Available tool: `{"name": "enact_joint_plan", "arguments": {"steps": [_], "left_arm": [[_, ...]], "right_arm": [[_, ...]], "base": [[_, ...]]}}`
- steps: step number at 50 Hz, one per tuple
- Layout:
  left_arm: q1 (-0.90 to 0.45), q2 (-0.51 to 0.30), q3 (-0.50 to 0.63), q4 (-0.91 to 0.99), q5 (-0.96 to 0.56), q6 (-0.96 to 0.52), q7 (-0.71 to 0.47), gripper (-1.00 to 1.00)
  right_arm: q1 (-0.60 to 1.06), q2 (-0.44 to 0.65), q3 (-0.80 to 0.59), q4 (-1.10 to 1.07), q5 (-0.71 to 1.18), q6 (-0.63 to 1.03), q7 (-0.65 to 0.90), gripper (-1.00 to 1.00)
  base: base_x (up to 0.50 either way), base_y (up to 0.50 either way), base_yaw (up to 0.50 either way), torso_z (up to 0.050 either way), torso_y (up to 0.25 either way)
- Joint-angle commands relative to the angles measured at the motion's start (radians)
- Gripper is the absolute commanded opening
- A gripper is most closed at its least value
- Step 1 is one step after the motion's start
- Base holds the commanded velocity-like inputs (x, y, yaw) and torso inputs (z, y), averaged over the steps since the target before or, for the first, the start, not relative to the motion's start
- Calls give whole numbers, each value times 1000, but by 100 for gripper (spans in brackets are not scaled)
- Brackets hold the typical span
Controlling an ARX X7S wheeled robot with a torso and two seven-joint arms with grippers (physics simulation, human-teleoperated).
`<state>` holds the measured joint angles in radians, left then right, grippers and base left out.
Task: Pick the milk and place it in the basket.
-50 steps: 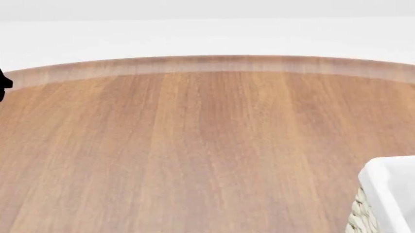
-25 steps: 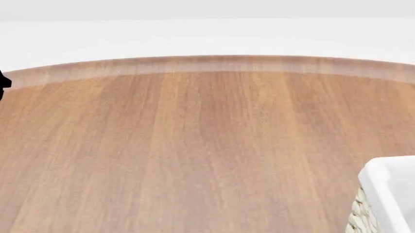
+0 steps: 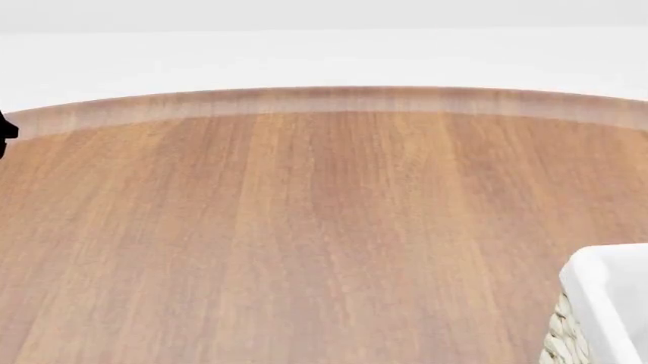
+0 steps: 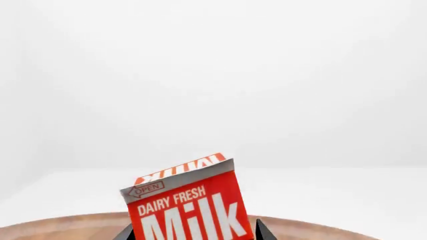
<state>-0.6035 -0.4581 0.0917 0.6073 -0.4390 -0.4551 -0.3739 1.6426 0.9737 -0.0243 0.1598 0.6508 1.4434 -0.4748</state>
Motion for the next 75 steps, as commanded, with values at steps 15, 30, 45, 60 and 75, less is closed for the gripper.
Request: {"name": "enact_joint_plan", "arguments": {"steps": [15,30,45,60,75], "left_arm": [[-1,-5,0,-1,-4,2,-6,100],[-5,-6,4,-7,-3,7,-6,100],[1,-10,1,1,-9,4,-12,100],[10,-11,0,-2,-9,14,-14,100],[4,-14,2,-2,-12,9,-18,100]], "right_arm": [[-226,93,100,-105,73,15,-18,-100],[-390,164,171,-157,105,12,-36,-100],[-538,212,235,-199,139,-4,-79,-100],[-661,251,305,-227,158,-15,-118,-100],[-751,277,366,-257,185,14,-142,-100]], "base": [[0,0,0,1,1],[0,0,0,0,1],[0,0,0,1,1],[0,0,0,1,1],[0,0,0,1,1]]}}
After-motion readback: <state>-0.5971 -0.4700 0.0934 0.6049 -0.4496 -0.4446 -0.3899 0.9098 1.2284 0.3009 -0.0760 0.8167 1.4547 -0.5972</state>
